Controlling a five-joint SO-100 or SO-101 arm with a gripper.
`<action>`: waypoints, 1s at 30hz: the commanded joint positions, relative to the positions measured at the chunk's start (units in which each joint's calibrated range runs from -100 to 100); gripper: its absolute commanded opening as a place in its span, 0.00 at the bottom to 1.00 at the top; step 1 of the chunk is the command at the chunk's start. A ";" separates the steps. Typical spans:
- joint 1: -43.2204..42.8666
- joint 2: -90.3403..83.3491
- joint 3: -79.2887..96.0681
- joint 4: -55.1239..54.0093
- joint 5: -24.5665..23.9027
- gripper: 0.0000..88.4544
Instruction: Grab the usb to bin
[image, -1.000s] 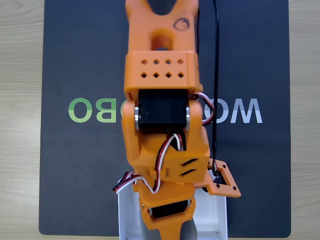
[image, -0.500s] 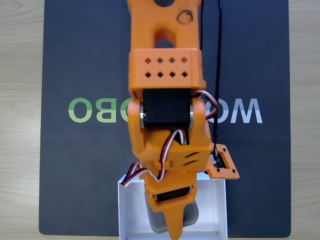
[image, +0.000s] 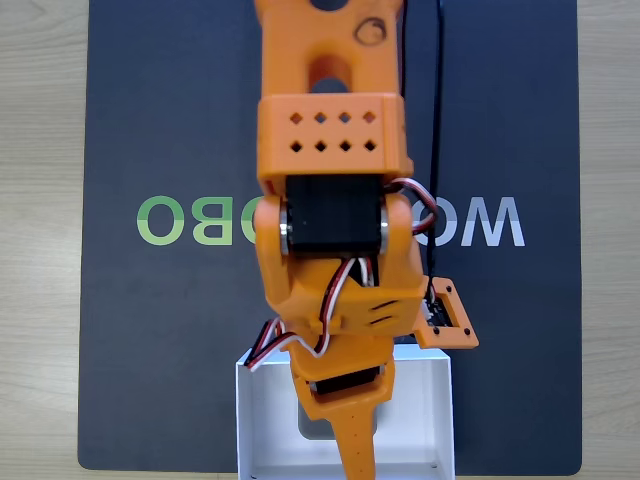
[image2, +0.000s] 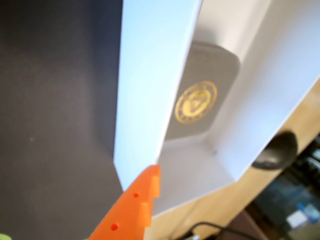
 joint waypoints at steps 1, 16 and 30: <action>-0.02 -5.06 -1.11 -0.35 0.15 0.54; 0.15 -21.60 7.47 0.43 0.00 0.56; 2.42 -55.42 39.45 0.08 -0.48 0.15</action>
